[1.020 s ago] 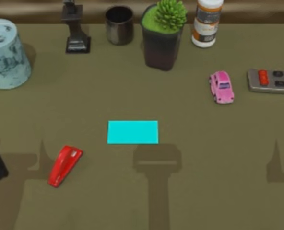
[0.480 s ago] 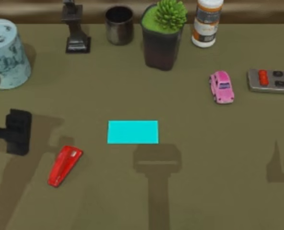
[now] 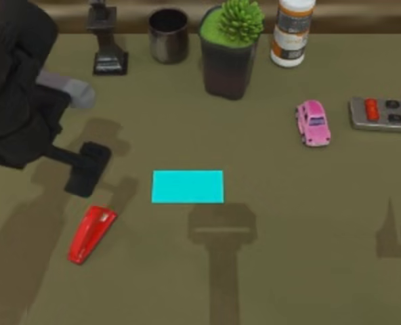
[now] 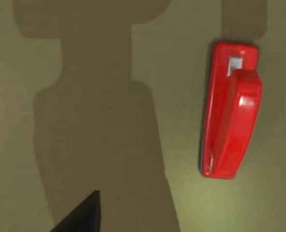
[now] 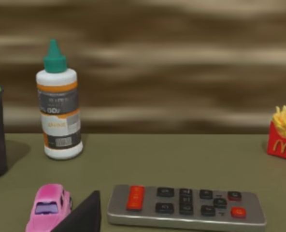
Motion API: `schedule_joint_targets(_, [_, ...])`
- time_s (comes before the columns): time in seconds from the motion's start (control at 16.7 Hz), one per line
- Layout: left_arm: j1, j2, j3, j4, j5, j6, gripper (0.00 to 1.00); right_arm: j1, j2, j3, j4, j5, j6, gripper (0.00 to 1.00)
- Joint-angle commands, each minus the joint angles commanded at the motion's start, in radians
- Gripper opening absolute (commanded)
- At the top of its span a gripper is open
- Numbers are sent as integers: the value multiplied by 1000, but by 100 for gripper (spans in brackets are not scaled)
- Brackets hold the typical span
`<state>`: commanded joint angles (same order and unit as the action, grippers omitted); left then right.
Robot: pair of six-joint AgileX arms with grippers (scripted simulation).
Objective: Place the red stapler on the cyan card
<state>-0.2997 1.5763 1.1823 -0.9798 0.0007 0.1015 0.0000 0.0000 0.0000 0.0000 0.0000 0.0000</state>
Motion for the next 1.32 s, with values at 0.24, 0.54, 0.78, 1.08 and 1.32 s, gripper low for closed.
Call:
schedule_joint_targets(0.24, [-40,207,166,-121,0,14,100,0,0,0,0,0,0,100])
schedule_joint_targets(0.54, [-52,259,216,-154,-1,18,100,0,0,0,0,0,0,100])
schedule_joint_targets(0.78, [-48,263,200,-135,-1,19,100,0,0,0,0,0,0,100])
schedule_joint_targets(1.08, [-49,340,76,77,0,22,100,0,0,0,0,0,0,100])
schedule_joint_targets(1.32, [-49,398,-11,214,0,23,100,0,0,0,0,0,0,100])
